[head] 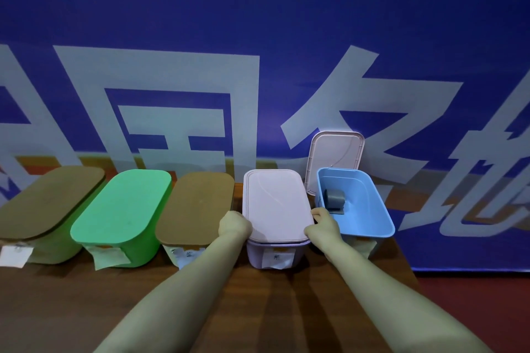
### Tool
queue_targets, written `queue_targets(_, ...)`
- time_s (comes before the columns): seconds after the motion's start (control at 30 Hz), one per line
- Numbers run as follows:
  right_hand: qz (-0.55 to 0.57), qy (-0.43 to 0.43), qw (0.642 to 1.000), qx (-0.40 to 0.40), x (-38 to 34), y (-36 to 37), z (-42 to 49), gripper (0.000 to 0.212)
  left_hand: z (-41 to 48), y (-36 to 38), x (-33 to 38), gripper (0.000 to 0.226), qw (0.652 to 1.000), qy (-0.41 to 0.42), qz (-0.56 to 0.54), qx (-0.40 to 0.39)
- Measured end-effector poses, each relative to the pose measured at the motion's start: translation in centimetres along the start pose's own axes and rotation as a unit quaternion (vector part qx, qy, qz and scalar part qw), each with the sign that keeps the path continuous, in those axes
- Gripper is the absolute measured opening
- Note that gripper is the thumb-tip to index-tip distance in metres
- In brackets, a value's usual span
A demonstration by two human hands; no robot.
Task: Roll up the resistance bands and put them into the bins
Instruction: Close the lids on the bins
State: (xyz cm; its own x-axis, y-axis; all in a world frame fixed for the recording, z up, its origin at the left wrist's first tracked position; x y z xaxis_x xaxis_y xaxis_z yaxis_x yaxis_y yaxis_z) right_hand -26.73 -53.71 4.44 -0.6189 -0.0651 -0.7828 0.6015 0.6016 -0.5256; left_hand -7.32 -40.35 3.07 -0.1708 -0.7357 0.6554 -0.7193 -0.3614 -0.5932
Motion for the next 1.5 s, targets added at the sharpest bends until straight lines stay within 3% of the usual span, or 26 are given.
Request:
queue_targets(0.2, 0.01, -0.004, 1.0, -0.007, -0.2, -0.4, -0.2, 0.036, -0.4, -0.7, 0.8, 0.03, 0.999, -0.014, 0.029, 0.011)
queue_targets(0.63, 0.046, 0.012, 0.999, -0.011, 1.0, 0.0, -1.3, 0.039, -2.0, -0.1, 0.1, 0.028, 0.999, -0.022, -0.024, 0.006)
queue_targets(0.9, 0.097, 0.053, 0.993, -0.041, 2.3, 0.6, -0.4, 0.056, -1.8, 0.7, -1.4, 0.022, 0.981, -0.033, -0.188, -0.021)
queue_targets(1.0, 0.082, 0.07, 0.993, -0.053, 2.6, 0.5, 0.2, 0.057, -1.6, 0.5, -0.9, 0.019, 0.995, -0.008, -0.103, 0.002)
queue_targets(1.17, 0.045, 0.068, 0.996, -0.037, 2.5, 0.2, 0.7, 0.049, -1.6, 0.7, 0.9, 0.033, 0.994, 0.036, 0.098, 0.015)
queue_targets(1.27, -0.083, 0.032, 0.995, -0.037, 1.1, 0.8, 0.1, 0.039, -1.3, 1.1, 1.5, 0.033, 0.979, 0.05, 0.199, -0.018)
queue_targets(1.37, -0.248, -0.032, 0.968, -0.039, -1.0, 1.8, 0.0, 0.061, -1.1, 1.1, 1.8, 0.034, 0.965, 0.044, 0.254, -0.039)
queue_targets(1.5, -0.35, -0.038, 0.93, -0.104, -2.3, 2.6, 0.2, 0.082, -1.5, 0.8, 3.6, 0.051, 0.935, 0.088, 0.342, -0.008)
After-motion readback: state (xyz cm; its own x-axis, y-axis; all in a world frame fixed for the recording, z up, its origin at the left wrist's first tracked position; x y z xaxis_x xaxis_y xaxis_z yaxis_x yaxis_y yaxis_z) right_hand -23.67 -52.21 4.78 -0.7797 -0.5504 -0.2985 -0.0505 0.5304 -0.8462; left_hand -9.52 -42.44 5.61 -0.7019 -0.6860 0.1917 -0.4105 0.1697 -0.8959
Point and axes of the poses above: each hand's wrist, its own z-axis towards the middle knuckle, its own y-axis out of the palm, x = y × z, the point moved 7 cm from there along z, towards the middle knuckle, and after that the axes turned 12 degrees about -x, right-handed, at the moved point
